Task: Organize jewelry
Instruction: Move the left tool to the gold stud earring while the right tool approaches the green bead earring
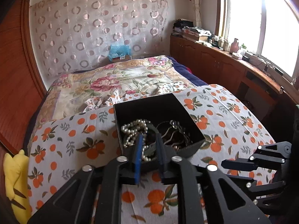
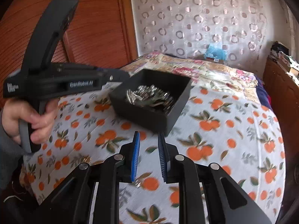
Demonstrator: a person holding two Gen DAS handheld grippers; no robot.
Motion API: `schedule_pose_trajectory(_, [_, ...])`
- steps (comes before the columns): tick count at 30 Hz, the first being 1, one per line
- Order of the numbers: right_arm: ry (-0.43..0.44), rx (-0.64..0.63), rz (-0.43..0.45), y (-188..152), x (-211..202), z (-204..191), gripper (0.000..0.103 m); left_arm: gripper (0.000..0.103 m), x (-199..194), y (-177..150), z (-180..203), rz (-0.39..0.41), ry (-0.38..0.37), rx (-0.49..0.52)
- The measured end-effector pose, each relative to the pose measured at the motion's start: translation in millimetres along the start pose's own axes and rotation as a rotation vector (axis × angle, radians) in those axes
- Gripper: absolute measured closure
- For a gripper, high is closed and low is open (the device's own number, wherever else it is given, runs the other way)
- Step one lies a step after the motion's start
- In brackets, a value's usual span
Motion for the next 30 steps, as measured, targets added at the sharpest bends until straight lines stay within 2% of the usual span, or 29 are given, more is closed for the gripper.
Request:
schedule_pose_trajectory(2, [0.004, -0.01, -0.011, -8.4, 1.8, -6.6, 0.081, 0.081, -6.7, -6.0, -1.2, 0.004, -0.007, -0.007])
schedule_pose_trajectory(4, [0.009, -0.014, -0.021, -14.4, 2.9, -10.8, 0.081, 0.069, -13.4, -11.6, -3.6, 0.01, -0.006, -0.018])
schedule_pose_trajectory(6, [0.008, -0.015, -0.032, -20.3, 3.9, -14.0, 0.081, 0.062, -21.3, -21.2, -6.3, 0.016, -0.009, -0.029])
schedule_pose_trajectory(8, [0.02, -0.013, -0.045, -25.6, 4.8, -18.6, 0.081, 0.06, -27.2, -32.6, -9.2, 0.011, -0.01, -0.039])
schedule_pose_trajectory(10, [0.031, -0.017, -0.053, -29.3, 5.3, -22.9, 0.081, 0.046, -30.9, -44.0, -11.4, 0.006, -0.002, -0.047])
schedule_pose_trajectory(12, [0.043, -0.028, -0.066, -32.2, 7.8, -29.2, 0.081, 0.041, -35.2, -55.0, -13.3, 0.002, 0.011, -0.049])
schedule_pose_trajectory(15, [0.055, -0.044, -0.086, -35.2, 12.1, -37.9, 0.081, 0.029, -39.7, -69.6, -15.8, -0.008, 0.032, -0.054])
schedule_pose_trajectory(21, [0.038, -0.083, -0.131, -39.8, 23.5, -48.0, 0.081, 0.022, -45.8, -95.5, -16.6, -0.039, 0.032, -0.06])
schedule_pose_trajectory(30, [-0.019, -0.134, -0.162, -41.6, 33.3, -56.8, 0.082, 0.021, -45.3, -118.7, -12.2, -0.078, 0.027, -0.087])
Point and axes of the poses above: each gripper's, at about its wrist camera, not at the fingertips, and x roughly the way its jaws point, z to its right, y to its top, the point moved 5 cm from there along x, roughly the way its jaws point, and after that the axes turned 3 degrees about x, right-handed, at the moved point
